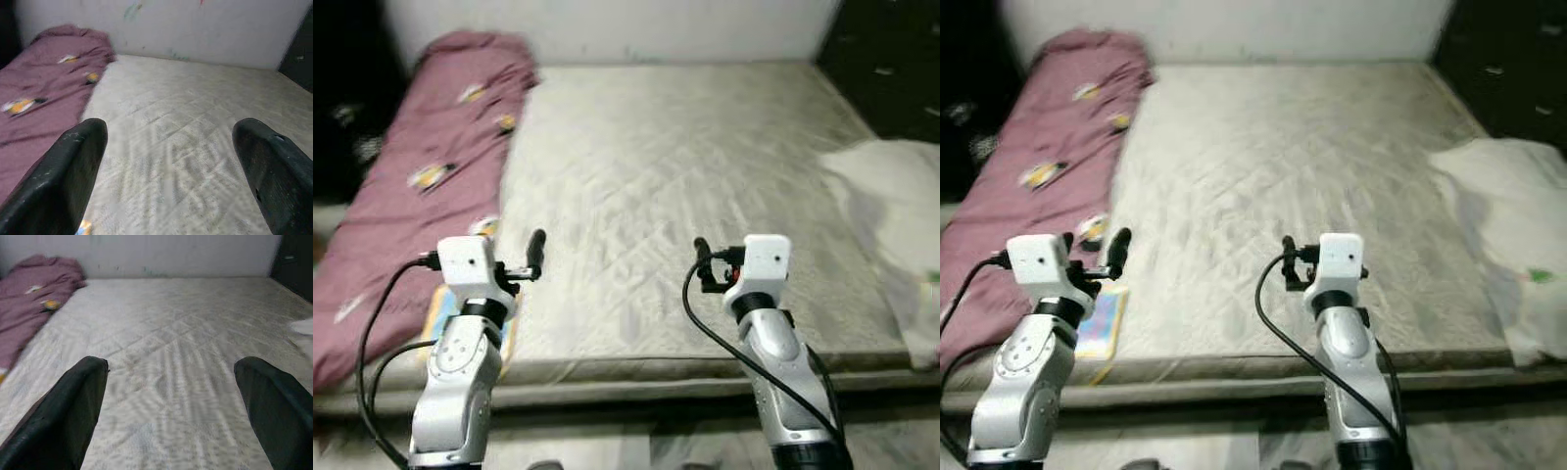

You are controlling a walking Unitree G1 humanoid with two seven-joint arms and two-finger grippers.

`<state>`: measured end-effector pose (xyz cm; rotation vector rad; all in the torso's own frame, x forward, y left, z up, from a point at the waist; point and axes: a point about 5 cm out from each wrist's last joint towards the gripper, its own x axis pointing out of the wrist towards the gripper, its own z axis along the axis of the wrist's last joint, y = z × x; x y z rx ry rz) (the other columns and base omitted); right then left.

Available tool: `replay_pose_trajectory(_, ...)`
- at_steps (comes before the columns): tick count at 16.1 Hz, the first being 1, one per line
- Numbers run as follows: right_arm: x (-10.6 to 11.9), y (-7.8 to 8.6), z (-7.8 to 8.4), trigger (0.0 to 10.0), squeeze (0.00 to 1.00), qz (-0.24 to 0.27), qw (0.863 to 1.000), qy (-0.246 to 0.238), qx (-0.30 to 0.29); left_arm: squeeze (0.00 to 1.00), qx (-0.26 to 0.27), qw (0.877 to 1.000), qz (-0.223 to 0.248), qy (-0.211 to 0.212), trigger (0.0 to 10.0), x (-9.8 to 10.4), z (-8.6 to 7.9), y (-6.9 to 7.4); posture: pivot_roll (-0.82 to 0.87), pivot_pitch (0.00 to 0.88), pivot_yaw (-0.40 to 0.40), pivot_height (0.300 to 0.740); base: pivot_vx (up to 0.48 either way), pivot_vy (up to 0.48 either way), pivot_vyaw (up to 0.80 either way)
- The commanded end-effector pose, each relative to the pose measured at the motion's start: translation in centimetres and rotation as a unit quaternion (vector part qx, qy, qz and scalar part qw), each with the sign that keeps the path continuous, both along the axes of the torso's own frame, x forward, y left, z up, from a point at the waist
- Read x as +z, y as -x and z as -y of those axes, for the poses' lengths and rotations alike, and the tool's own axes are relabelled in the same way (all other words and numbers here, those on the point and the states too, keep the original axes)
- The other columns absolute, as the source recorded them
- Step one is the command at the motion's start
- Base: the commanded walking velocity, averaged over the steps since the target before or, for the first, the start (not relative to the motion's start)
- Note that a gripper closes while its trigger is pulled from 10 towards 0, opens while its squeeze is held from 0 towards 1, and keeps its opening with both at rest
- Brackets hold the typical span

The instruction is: Clean up the room

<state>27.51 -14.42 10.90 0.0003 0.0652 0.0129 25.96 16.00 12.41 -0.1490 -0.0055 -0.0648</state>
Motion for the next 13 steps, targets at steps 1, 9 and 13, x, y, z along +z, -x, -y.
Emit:
replay_pose_trajectory(1, -0.33, 0.16, 0.45, 10.0, 0.0, -0.009, 1.0, 0.0, -0.007, 0.0, -0.005, 1.0, -0.01, 0.0, 10.0, -0.46, 0.32, 0.18, -0.03, 0.014, 0.024, 0.74, 0.0, 0.0, 0.0)
replay_pose_trajectory(9, -0.52, 0.08, 0.52, 10.0, 0.0, -0.013, 1.0, -0.001, -0.005, 0.0, -0.006, 1.0, -0.002, -0.002, 10.0, -0.34, 0.48, 0.16, -0.03, 0.008, 0.018, 0.74, 0.033, 0.0, 0.0)
replay_pose_trajectory(13, -0.62, 0.09, 0.58, 10.0, 0.0, -0.016, 1.0, -0.002, -0.006, 0.0, -0.006, 1.0, -0.002, -0.001, 10.0, -0.36, 0.55, 0.18, -0.03, 0.008, 0.016, 0.74, 0.268, 0.0, -0.41)
